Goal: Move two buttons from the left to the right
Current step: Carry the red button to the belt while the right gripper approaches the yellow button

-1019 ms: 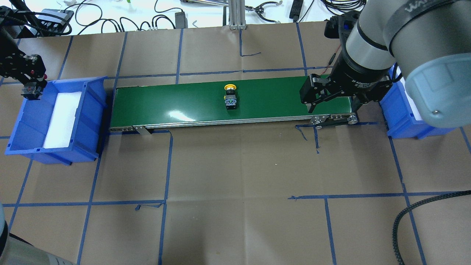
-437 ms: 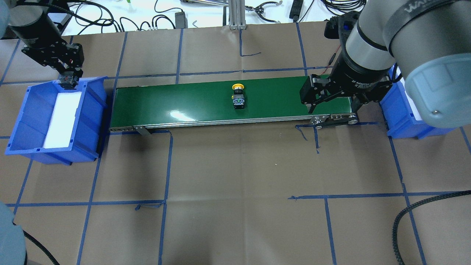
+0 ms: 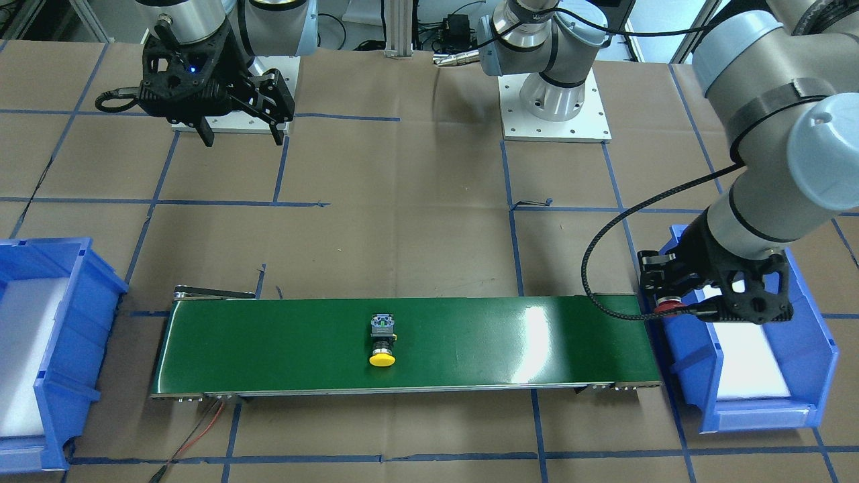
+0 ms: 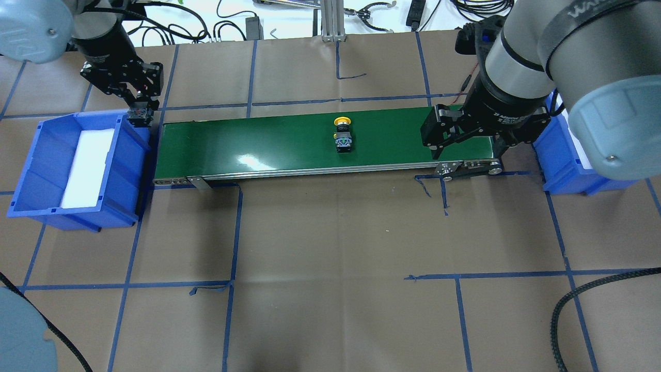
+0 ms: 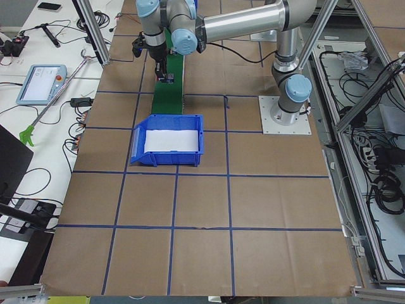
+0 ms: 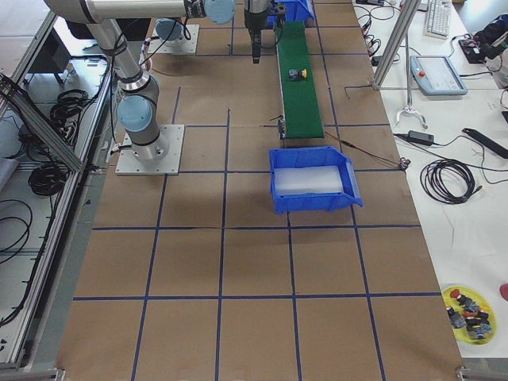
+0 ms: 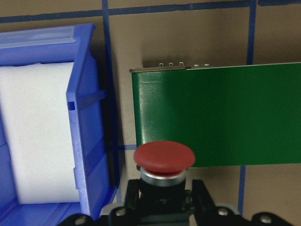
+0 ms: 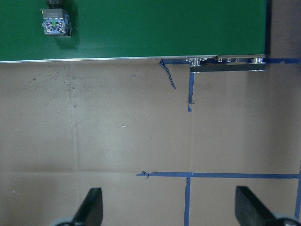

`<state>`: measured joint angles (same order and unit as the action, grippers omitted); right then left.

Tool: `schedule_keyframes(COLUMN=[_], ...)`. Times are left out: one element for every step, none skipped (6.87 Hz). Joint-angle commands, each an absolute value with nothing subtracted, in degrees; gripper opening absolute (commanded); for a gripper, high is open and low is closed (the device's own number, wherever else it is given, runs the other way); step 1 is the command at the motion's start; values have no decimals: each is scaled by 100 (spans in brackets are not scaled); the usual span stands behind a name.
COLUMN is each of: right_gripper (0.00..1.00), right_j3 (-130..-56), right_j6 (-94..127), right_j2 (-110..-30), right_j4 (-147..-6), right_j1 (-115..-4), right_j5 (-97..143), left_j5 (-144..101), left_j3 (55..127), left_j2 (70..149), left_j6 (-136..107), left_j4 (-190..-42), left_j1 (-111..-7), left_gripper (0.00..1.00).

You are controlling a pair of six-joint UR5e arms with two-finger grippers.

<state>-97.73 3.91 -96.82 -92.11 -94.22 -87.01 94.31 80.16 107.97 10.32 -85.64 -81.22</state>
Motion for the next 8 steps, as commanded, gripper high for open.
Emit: schedule_keyframes(right_gripper=[100,100,100,100,100,100,100,100], right_j3=[-9773,-9765,-9773,-9782,-9774,-9791,-9869,-9905], right_j6=[387,395,396,396,396,396,396,387], right_j2=[-9686,-9686,-9686,-9677,-9677,-9651,-9381,-9082], right_j4=[-9211,-9211,-9202,-9202,-9220,-9420,-9857,-10662], right_j1=[-9422,-9422,-9422,-9422,-9422,-9431,-9422,-9422], right_j5=[-8701,-8701,-8701,-8701,-8692,-8692,-8692,-8692], left_j5=[9396,9396,9396,9378,9378,9369,9369,9369], left_j3=[8321,8584,8874,9112,9227,9229,9237,9246], left_j2=[10872,10907,10994,11091,11205,11319,11407,11452], left_j6=[861,853,853,844,757,747,747,756], left_j4=[-8473,-8003,-7450,-6957,-6709,-6663,-6584,-6540], left_j1=[-8227,-8227,-8227,-8227,-8235,-8235,-8244,-8244], left_gripper=[6,6,6,6,6,6,6,6])
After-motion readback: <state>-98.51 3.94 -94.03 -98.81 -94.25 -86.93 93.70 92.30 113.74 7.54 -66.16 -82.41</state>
